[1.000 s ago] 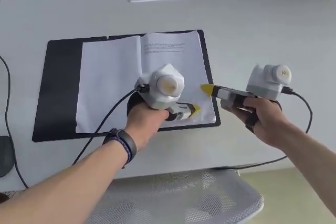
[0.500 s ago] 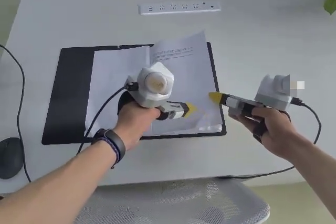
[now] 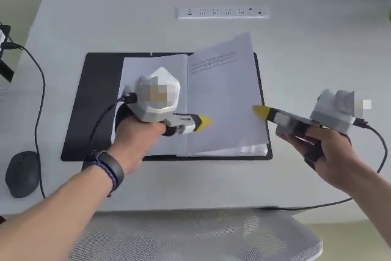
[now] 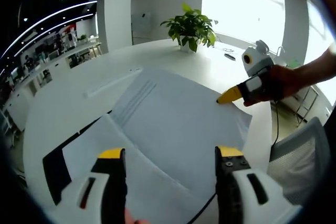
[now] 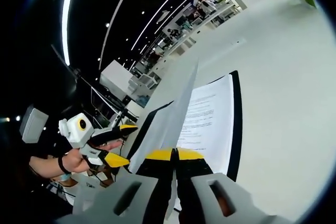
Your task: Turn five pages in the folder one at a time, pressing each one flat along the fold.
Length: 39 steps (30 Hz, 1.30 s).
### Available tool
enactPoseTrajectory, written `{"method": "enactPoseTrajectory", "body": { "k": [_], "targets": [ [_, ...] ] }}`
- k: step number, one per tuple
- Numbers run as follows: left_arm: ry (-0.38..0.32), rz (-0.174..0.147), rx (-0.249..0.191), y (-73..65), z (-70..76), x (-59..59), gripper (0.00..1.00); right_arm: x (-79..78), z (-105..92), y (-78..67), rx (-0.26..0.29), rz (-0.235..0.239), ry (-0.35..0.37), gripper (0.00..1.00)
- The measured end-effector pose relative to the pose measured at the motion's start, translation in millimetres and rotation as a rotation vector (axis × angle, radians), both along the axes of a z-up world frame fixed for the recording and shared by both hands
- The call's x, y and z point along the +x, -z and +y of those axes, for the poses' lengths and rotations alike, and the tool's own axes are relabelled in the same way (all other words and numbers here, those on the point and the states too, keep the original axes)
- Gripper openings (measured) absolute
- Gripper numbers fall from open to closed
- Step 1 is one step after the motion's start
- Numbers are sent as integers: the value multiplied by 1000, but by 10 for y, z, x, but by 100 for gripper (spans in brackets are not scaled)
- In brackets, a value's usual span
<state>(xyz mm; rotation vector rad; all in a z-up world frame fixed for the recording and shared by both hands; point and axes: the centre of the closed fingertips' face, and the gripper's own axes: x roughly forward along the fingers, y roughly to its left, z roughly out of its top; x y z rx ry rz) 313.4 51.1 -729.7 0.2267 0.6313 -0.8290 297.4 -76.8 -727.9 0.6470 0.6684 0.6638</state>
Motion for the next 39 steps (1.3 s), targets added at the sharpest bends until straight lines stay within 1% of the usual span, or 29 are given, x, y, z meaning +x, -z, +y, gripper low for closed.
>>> {"method": "enactPoseTrajectory", "body": {
  "k": [7,8,10,17,21,23,25,27,28,30,33,35,39],
  "targets": [
    [-39,-17,1,-120,279,-56,68,43,147,-241,9,-60,-47,0],
    [-41,-18,0,-127,293,-59,68,53,168,-276,12,-69,-53,0],
    [-52,-25,0,-166,369,-72,68,77,246,-370,13,-93,-77,0],
    [-78,-35,-6,-248,557,-117,69,131,480,-587,29,-144,-130,0],
    [-101,-42,-11,-294,674,-130,70,154,583,-662,37,-160,-151,0],
    [-107,-41,-13,-302,709,-138,70,161,635,-693,38,-168,-162,0],
    [-120,-43,-9,-318,792,-168,70,168,679,-719,44,-174,-169,0],
    [-138,-44,-16,-332,865,-189,70,176,720,-735,54,-176,-171,0],
    [-142,-44,-17,-334,881,-194,70,183,736,-745,62,-176,-169,0],
    [-160,-44,-17,-339,978,-218,70,188,774,-763,72,-175,-171,0],
    [-181,-43,-21,-344,1081,-247,71,185,881,-816,91,-179,-187,0],
    [-192,-43,-16,-332,1150,-267,71,191,924,-832,95,-182,-194,0],
    [-219,-38,-19,-319,1274,-309,71,207,1036,-865,107,-186,-212,0]
  ]
}}
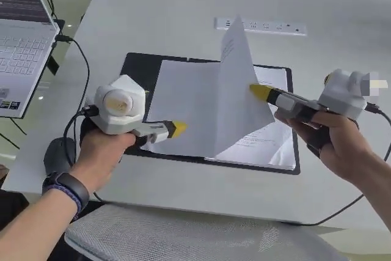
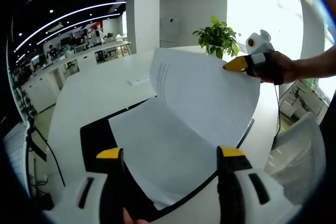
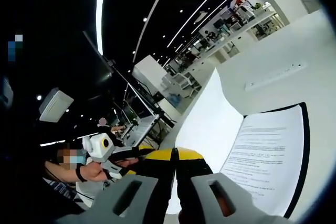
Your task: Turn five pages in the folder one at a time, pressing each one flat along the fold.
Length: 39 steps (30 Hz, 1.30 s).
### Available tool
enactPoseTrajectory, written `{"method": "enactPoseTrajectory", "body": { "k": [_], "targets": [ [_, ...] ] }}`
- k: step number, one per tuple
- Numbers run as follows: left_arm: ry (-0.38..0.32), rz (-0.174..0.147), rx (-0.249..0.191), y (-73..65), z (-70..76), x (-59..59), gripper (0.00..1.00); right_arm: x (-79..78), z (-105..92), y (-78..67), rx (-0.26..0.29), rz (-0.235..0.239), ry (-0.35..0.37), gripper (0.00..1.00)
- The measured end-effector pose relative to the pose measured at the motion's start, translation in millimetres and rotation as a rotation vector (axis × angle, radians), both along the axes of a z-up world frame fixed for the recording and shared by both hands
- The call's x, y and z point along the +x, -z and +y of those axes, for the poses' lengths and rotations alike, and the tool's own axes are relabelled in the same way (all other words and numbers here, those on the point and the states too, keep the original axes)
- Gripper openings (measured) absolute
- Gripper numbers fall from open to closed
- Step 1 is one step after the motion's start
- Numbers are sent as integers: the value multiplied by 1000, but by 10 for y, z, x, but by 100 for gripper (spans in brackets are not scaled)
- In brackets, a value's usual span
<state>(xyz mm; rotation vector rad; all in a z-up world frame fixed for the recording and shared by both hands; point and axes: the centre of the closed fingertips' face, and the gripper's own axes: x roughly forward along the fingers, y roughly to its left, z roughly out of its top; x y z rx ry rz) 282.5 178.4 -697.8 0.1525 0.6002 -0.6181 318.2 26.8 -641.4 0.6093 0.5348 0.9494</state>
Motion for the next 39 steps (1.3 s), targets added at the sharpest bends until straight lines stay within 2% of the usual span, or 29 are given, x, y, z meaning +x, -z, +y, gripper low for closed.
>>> {"method": "enactPoseTrajectory", "body": {
  "k": [8,17,26,31,39],
  "targets": [
    [-47,12,-15,47,213,-67,71,20,326,-59,12,-10,-51,0],
    [-106,15,-31,59,441,-130,71,20,686,-51,5,-14,-120,0],
    [-134,16,-31,67,571,-210,72,33,1018,47,14,13,-174,0],
    [-140,8,-38,-12,603,-262,73,20,1233,140,21,45,-217,0],
    [-149,-1,-47,-83,647,-323,73,48,1442,312,26,92,-239,0]
  ]
}}
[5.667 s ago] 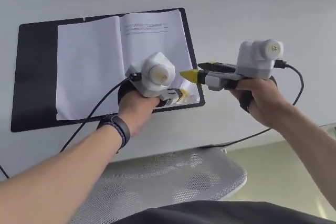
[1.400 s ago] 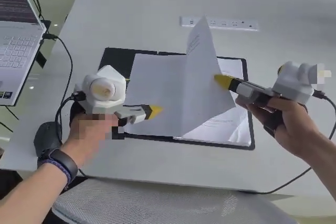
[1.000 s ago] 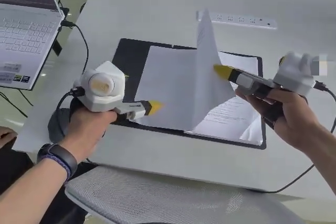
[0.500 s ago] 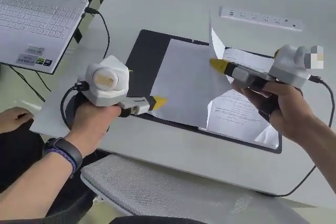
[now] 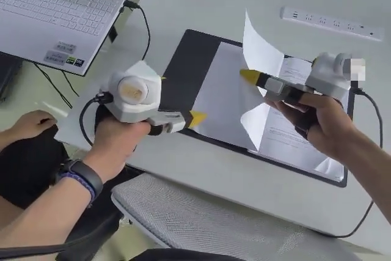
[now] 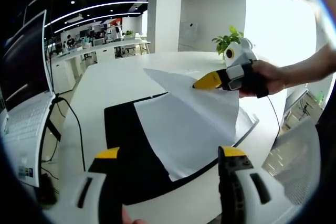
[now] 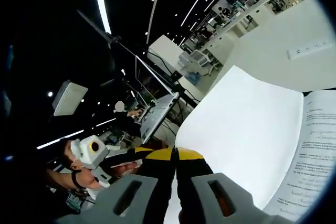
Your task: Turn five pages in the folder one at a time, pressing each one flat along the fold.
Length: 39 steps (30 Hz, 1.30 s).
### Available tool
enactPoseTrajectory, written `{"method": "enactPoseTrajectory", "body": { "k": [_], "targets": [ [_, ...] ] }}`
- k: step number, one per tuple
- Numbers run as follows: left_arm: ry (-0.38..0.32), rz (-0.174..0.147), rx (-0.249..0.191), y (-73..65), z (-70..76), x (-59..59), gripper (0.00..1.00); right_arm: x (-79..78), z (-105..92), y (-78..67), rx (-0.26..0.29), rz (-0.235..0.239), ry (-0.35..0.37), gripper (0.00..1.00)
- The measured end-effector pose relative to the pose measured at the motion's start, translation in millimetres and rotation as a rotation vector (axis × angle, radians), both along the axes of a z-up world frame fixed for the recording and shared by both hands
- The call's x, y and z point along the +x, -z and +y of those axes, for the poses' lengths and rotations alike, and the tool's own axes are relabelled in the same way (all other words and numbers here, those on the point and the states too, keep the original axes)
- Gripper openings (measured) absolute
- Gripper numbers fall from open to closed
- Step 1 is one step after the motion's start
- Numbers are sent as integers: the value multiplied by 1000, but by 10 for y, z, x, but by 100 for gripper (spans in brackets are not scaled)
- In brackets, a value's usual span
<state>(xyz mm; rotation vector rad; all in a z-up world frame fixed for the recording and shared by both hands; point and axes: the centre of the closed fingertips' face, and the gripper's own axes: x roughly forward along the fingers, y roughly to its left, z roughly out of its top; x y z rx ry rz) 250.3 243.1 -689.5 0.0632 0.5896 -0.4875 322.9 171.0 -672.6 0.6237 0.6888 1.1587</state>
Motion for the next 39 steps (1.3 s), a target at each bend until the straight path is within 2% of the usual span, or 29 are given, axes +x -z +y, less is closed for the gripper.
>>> {"method": "enactPoseTrajectory", "body": {
  "k": [12,30,35,39],
  "targets": [
    [-27,3,-19,23,68,-60,73,-80,322,333,-47,57,-73,0],
    [-20,-5,-29,-38,20,-28,73,-163,512,789,-116,159,-68,0],
    [-27,-2,-38,-30,2,-57,73,-178,535,915,-133,189,-63,0],
    [-29,14,-38,28,7,-109,73,-208,557,989,-139,216,-49,0]
  ]
}}
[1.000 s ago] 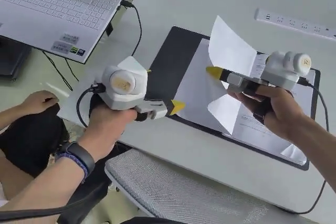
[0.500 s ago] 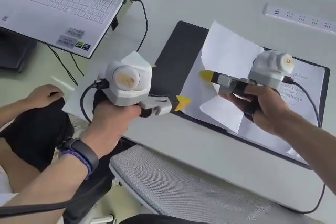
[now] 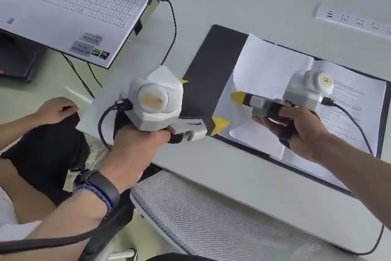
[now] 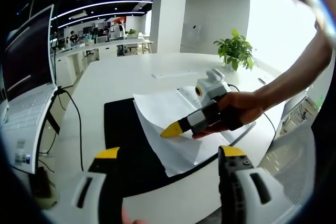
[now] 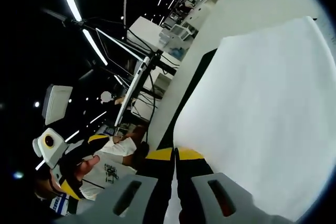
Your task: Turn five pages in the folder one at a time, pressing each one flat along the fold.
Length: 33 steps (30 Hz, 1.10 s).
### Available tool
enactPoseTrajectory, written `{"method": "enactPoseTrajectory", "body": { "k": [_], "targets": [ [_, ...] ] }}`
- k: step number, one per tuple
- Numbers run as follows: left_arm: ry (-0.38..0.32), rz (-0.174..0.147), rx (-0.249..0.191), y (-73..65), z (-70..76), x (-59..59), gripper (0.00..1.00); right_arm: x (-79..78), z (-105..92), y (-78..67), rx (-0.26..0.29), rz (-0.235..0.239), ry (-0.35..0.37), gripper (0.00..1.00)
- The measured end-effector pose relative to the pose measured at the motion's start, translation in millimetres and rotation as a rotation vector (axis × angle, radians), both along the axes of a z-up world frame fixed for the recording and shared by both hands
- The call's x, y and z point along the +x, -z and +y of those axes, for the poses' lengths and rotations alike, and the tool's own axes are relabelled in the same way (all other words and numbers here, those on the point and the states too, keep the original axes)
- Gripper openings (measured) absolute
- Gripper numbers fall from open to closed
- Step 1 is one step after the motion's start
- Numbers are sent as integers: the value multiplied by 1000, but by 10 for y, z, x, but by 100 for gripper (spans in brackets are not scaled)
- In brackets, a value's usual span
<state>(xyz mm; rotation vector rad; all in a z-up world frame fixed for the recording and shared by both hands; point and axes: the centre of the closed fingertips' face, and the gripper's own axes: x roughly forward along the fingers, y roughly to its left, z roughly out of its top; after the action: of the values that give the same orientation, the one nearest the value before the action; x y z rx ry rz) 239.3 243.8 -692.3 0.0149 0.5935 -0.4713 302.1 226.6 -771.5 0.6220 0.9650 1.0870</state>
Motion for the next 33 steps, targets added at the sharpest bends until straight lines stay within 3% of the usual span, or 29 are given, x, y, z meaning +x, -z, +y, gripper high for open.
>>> {"method": "enactPoseTrajectory", "body": {
  "k": [10,18,30,33],
  "targets": [
    [-4,3,-11,0,-24,-9,74,95,-81,321,-29,50,22,0],
    [-3,7,-11,14,-18,-8,74,190,-75,486,-30,67,44,0],
    [4,11,-1,28,-25,-6,73,187,-71,501,-14,81,40,0],
    [14,15,-2,39,-63,1,73,161,-58,463,-15,66,20,6]
  ]
}}
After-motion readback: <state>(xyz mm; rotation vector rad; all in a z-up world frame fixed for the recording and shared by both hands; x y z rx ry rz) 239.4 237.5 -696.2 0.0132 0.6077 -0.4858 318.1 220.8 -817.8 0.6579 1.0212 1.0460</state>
